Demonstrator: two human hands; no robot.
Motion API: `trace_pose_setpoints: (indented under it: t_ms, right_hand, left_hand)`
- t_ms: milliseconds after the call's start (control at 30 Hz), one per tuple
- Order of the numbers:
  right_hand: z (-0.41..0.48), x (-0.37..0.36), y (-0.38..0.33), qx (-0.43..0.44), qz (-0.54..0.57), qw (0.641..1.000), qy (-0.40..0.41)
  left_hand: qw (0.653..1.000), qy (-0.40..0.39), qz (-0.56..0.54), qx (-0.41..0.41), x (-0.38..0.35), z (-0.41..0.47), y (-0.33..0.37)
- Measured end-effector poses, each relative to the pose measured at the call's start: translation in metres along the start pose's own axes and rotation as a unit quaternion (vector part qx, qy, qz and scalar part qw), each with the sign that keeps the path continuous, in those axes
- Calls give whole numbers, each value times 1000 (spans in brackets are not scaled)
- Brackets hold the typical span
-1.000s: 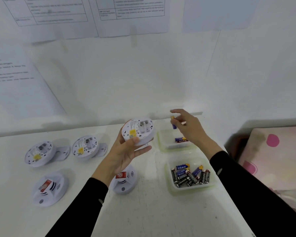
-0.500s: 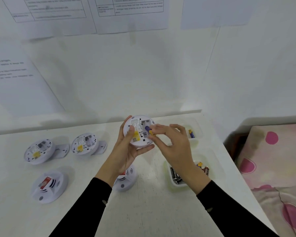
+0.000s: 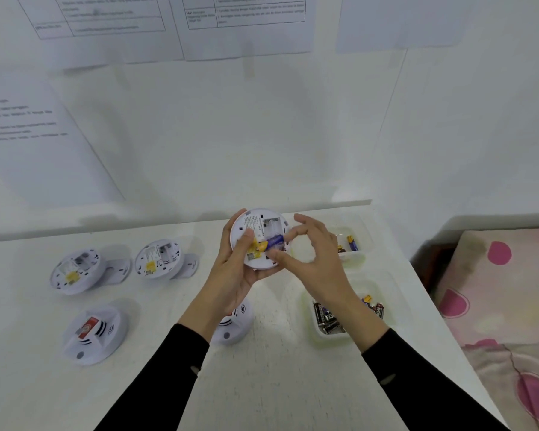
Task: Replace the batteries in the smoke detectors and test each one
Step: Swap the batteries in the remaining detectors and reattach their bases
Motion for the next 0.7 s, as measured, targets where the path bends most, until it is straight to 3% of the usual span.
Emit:
trace_pose_setpoints:
  t_ms: [133,267,367,567,700]
  right_hand:
    - [8,-8,-2,7,-3,999,-49]
    - [10,-13,-26,166,-140,975,-40]
    - [6,-19,-37,250,-158,954,-53]
    - [5,0,-45,181,15,983,-24]
    - [-6,0,-44,231,-39,972,6]
  left_hand:
    - [999,18,-22,14,0,1,-10]
    - [998,39,-34,24,3,3,-18]
    - [999,31,-30,31,2,2,-19]
    - [999,13,-39,24,0,-1,-14]
    - [999,21,-36,22,3,0,-13]
Point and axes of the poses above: each hand's wrist, its own z-axis towards the middle knuckle, its own x-axis out of the back of the hand, y = z × x, the point moved 10 cm from there along z, towards the middle knuckle, and after that the axes turned 9 degrees about y, right-handed, at the moved point
